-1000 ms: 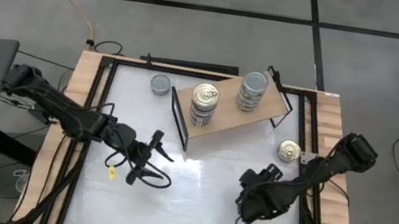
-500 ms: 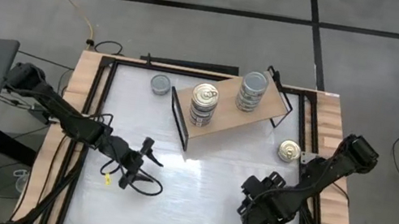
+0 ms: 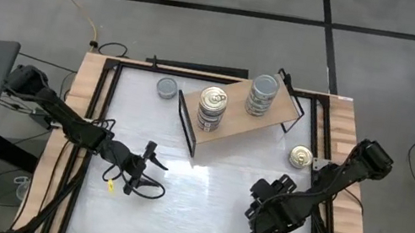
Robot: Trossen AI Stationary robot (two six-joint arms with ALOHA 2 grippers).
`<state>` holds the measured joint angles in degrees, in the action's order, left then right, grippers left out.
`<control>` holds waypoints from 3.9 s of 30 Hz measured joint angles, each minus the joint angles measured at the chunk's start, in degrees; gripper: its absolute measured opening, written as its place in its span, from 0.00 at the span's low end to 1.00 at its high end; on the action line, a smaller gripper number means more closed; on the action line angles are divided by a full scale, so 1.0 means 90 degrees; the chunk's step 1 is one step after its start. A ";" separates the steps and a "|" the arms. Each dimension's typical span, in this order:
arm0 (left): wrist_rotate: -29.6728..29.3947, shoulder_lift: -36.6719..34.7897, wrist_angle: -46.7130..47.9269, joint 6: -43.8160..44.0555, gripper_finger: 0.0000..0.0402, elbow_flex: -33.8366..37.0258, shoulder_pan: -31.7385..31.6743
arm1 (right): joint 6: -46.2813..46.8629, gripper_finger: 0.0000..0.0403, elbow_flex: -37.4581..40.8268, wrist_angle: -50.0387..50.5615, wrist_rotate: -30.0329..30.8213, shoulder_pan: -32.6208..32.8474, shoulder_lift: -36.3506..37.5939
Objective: Stack canned seafood by type on shelf
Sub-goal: Stack the blue tuna can on top of the blue tuna can
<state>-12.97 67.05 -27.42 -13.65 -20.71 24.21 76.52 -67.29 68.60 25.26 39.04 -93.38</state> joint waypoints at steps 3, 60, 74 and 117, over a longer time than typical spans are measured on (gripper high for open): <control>-0.0019 0.0000 -0.0015 -0.0002 0.66 0.0000 0.0000 | 0.0078 0.72 0.0000 -0.0009 -0.0402 -0.0109 -0.0002; -0.1064 0.0000 -0.0714 -0.0607 0.66 0.0000 -0.0003 | -0.2543 0.72 0.0722 -0.1274 -0.2642 -0.1206 -0.0170; -0.1147 0.0000 -0.0651 -0.0497 0.66 0.0000 -0.0002 | -0.2844 0.72 -0.0237 -0.0659 -0.1469 -0.1039 -0.0199; -0.1067 0.0002 -0.0703 -0.0389 0.66 -0.0002 -0.0002 | -0.0825 0.22 -0.0940 -0.0258 0.0101 0.0399 -0.0878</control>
<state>-22.57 67.07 -33.75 -17.15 -20.73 24.18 69.09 -75.75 66.29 26.16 42.64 -101.28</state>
